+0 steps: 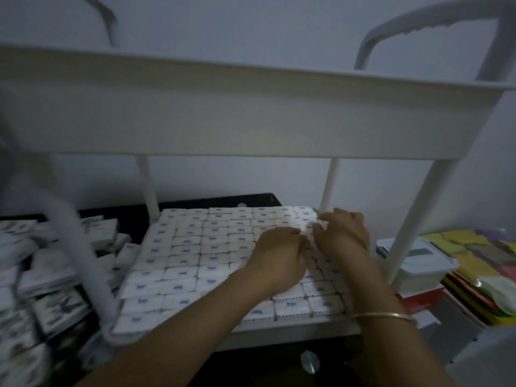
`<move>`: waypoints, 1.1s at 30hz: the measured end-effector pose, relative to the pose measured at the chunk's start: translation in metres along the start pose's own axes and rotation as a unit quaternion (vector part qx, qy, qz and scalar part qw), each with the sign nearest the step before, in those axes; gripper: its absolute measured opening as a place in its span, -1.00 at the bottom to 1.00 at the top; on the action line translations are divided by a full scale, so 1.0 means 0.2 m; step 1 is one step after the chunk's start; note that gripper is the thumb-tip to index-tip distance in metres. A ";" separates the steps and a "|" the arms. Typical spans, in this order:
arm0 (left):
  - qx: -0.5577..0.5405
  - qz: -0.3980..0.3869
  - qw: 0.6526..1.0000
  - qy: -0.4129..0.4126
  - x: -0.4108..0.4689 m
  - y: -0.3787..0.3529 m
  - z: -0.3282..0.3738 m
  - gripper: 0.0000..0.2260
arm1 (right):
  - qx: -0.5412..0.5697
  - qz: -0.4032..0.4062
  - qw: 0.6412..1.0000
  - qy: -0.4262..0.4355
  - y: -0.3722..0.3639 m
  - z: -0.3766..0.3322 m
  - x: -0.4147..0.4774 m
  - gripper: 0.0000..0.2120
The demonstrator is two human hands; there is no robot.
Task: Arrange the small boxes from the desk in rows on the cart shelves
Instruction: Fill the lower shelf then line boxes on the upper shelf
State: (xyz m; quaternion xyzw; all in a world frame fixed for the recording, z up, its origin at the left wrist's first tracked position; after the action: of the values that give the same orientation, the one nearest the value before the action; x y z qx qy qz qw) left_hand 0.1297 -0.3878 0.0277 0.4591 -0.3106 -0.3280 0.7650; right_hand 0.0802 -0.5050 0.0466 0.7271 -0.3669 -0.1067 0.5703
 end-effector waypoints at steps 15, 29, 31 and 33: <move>0.142 0.267 0.928 0.220 -1.48 0.46 -0.97 -0.63 | 0.286 -0.008 0.837 0.466 -0.19 -1.18 -1.15 -0.87; 0.051 0.201 0.952 0.227 -1.67 0.52 -1.11 -0.65 | 0.143 -0.121 0.899 0.396 -0.66 -1.79 -0.86 -0.41; 0.016 0.185 0.954 0.236 -1.66 0.54 -1.11 -0.72 | 0.156 -0.151 0.897 0.384 -0.70 -1.79 -0.85 -0.41; 0.022 0.180 0.953 0.243 -1.65 0.55 -1.12 -0.70 | 0.170 -0.155 0.888 0.399 -0.70 -1.79 -0.87 -0.45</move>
State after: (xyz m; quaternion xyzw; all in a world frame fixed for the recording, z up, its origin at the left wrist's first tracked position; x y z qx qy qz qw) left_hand 0.1321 0.0228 -0.0167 0.4780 -0.2000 -0.0570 0.8534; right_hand 0.2201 -0.1118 -0.0095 0.8419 -0.0035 0.1691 0.5124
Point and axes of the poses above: each hand's wrist, its own x-axis towards the middle knuckle, its own y-axis out of the back of the hand, z = x × y, the point moved 6 cm from there along x, towards the middle knuckle, and after that the axes turned 10 degrees about y, right-handed, at the moved point
